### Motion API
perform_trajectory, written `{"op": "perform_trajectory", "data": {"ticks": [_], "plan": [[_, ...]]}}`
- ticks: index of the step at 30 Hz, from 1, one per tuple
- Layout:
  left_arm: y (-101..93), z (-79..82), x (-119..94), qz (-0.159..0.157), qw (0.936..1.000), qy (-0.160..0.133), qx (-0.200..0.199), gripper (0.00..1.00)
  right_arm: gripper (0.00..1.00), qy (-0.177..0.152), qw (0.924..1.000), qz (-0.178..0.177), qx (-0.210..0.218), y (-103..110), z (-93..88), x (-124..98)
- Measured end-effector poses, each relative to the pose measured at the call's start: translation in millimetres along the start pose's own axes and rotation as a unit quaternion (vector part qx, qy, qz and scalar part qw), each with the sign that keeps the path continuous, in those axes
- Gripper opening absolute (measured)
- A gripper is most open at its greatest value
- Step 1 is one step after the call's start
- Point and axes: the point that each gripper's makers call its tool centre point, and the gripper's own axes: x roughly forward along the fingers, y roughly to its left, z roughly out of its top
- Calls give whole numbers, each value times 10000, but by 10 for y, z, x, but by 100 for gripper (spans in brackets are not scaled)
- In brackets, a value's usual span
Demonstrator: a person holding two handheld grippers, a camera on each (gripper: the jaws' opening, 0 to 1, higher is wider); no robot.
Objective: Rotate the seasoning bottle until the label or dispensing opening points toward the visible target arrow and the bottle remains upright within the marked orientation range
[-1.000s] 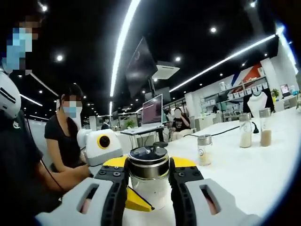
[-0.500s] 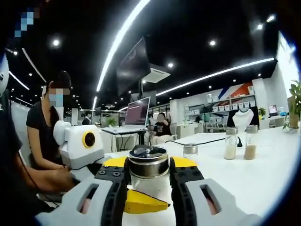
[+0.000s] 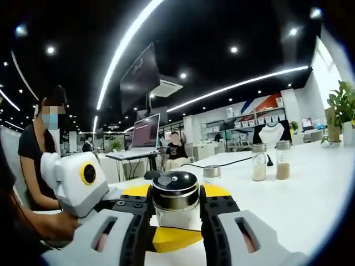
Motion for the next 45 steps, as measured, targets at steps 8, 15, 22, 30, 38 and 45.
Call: {"op": "perform_trajectory", "data": {"ticks": [8, 15, 22, 30, 38, 45], "plan": [[-131, -98, -9, -708, 9969, 201, -262, 37, 31, 178, 9978, 642, 15, 37, -34, -80], [-188, -74, -43, -853, 9948, 348, -430, 36, 31, 170, 9964, 829, -77, 104, -14, -86], [-29, -87, 7, -102, 9979, 156, -615, 36, 31, 144, 9960, 404, -787, 113, -2, -12], [59, -150, 21, 530, 9977, 325, -267, 36, 30, 208, 9974, 95, -682, 43, -29, 35], [73, -212, 41, 726, 9962, 387, -298, 36, 29, 343, 9970, -220, -654, 8, -72, 50], [48, -189, 40, 210, 9988, 269, -351, 37, 28, 421, 9986, -66, -324, -48, -57, 37]]}}
